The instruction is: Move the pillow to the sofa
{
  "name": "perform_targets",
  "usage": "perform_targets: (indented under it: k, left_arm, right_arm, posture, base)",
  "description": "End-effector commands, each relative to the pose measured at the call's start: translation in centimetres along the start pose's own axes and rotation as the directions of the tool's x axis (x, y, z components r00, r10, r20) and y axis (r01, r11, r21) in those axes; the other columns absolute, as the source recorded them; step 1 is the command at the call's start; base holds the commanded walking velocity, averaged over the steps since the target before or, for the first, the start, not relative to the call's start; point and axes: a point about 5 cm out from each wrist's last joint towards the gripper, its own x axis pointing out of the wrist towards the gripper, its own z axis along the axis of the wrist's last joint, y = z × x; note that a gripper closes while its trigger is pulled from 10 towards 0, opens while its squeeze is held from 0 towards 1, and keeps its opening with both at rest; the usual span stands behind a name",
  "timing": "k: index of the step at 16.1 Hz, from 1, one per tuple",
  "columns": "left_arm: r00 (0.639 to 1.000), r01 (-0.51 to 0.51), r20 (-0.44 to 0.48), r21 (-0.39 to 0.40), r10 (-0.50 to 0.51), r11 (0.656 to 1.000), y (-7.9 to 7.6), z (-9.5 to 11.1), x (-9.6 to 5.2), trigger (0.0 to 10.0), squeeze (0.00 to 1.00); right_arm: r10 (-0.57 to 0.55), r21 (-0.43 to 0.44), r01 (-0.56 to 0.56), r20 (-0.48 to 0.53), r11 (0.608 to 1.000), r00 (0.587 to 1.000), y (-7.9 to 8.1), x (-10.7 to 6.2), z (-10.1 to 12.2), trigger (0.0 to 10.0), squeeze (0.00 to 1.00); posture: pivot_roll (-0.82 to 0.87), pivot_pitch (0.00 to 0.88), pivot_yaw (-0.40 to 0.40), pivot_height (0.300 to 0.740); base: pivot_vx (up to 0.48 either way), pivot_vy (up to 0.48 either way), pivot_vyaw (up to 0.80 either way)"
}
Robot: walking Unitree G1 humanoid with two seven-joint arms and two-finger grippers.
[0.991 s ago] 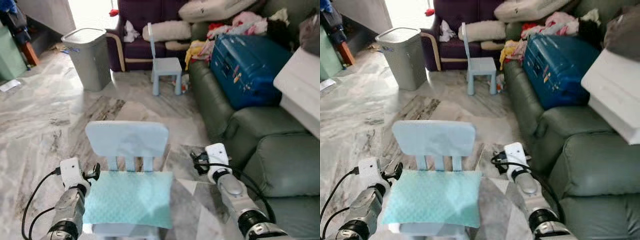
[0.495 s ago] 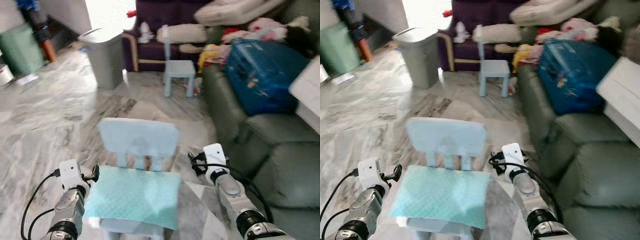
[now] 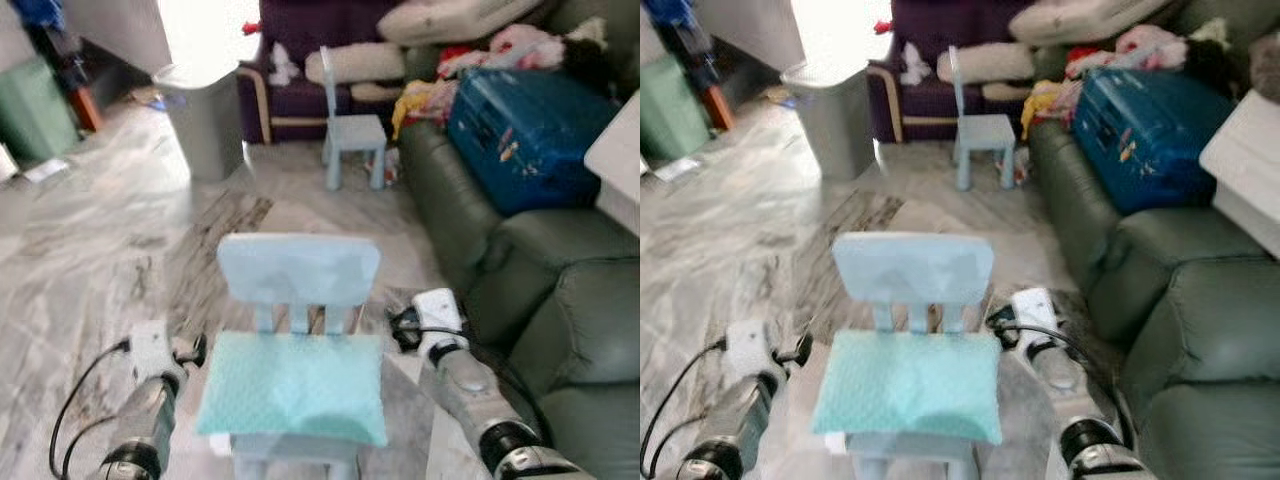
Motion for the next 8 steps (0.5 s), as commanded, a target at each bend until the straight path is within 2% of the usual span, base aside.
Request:
perform_targets:
  k: [1, 8]
  left_arm:
    - [0.999, -0.039, -0.009, 0.016, 0.039, 0.999, 1.29, -0.25, -0.29, 10.0, 0.00]
    - [1.000, -0.017, -0.017, 0.029, 0.017, 0.999, 0.65, -0.28, -0.16, 10.0, 0.00]
  right_arm:
    - [0.034, 0.013, -0.034, 0.019, 0.999, 0.999, 1.19, 0.47, 0.74, 10.0, 0.00]
    - [0.038, 0.025, -0.039, 0.018, 0.999, 0.999, 1.32, 0.51, 0.75, 10.0, 0.00]
  posture:
    - [-0.17, 0.000, 0.003, 0.740]
    - [-0.17, 0.000, 0.005, 0.740]
  base:
    - [0.000, 0.000, 0.00]
    - [0.000, 0.000, 0.00]
